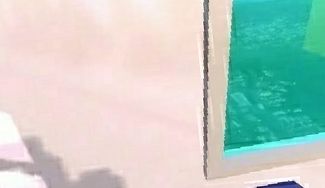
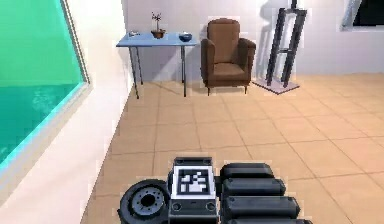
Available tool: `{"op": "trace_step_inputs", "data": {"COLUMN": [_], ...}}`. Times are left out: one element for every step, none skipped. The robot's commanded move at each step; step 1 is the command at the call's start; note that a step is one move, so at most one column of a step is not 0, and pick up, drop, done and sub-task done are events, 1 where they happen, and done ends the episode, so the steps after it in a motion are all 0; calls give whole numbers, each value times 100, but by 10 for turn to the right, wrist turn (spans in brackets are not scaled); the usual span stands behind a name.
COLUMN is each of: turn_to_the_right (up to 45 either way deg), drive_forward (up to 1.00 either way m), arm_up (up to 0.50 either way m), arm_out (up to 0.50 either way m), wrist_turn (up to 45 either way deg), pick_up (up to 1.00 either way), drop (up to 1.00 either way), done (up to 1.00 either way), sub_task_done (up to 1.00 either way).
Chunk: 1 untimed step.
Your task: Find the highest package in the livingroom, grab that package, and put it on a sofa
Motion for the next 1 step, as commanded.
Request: {"op": "trace_step_inputs", "data": {"turn_to_the_right": [-420], "drive_forward": [0], "arm_up": [0], "arm_out": [0], "wrist_turn": [0], "pick_up": [0], "drop": [0], "done": [0], "sub_task_done": [0]}}
